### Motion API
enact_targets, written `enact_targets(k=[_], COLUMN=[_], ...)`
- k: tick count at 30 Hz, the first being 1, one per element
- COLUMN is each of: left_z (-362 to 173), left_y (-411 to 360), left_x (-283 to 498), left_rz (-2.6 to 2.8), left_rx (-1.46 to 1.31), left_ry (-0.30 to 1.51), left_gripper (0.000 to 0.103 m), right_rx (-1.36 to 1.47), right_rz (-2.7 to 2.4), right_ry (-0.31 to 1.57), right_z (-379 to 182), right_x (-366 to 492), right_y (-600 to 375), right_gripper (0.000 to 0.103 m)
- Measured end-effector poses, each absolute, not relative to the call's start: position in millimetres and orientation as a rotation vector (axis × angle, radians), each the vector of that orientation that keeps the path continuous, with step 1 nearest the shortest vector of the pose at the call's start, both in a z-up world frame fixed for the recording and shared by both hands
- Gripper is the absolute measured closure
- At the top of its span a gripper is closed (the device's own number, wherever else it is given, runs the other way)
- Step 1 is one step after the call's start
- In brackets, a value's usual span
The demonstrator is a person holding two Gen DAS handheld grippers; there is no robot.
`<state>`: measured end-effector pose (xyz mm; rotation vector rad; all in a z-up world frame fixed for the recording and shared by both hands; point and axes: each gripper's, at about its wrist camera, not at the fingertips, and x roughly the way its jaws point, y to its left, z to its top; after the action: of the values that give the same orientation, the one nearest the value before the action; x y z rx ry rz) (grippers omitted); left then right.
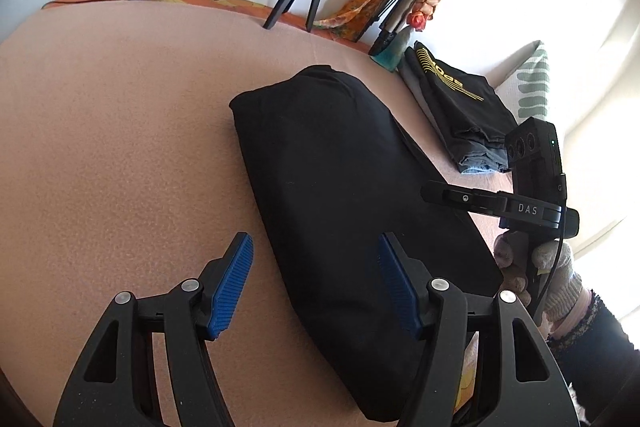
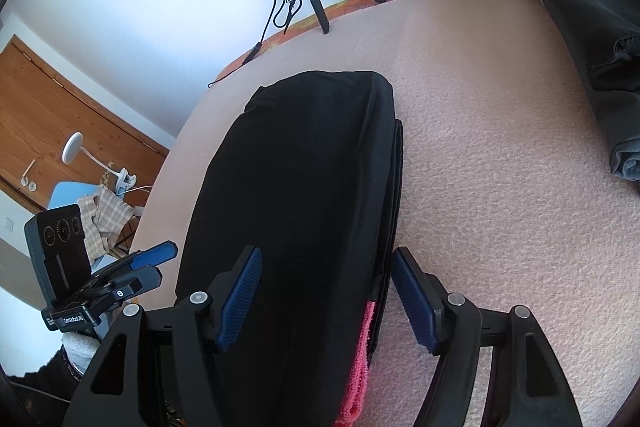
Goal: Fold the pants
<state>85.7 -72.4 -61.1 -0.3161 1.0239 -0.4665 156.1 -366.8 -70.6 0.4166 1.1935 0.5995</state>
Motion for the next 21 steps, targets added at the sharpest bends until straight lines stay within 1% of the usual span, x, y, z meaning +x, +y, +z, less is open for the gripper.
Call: enact_targets(k=[3,7,17,20,21], left_z=[-69.6,-79.7,-88.7,-92.0,-92.2], left_y=[-64.8,-58.8,-66.8,-65.7,-66.4], left_x=[89.4,91.8,97.7,101.2,101.9], left_rz=[-0.465,-0.487,-0.598,-0.606,-0.604], left_rx=[-0.381,-0.466,-0.574,-0.626,-0.628], left_ry=[1.058,1.094,1.08,1.079,1.077], left_gripper=[0.039,0.039,0.039,0.041,0.042], right_rx=[0.433,0.451,0.6,0.585,0.575], right_rz=[0.623,0.661,0.737,0.733,0.724], right_ry=[1.199,1.221,1.227,1.217,1.216], right_z=[-73.0,-76.8,-89.7,-88.7,-88.7], right_x=[156.1,156.0,159.0,157.5,156.7], right_y=[-368.6,-369.5,-370.4,-365.2,-364.7], right_gripper=[0.032,0.038,0.038,0.038,0.043])
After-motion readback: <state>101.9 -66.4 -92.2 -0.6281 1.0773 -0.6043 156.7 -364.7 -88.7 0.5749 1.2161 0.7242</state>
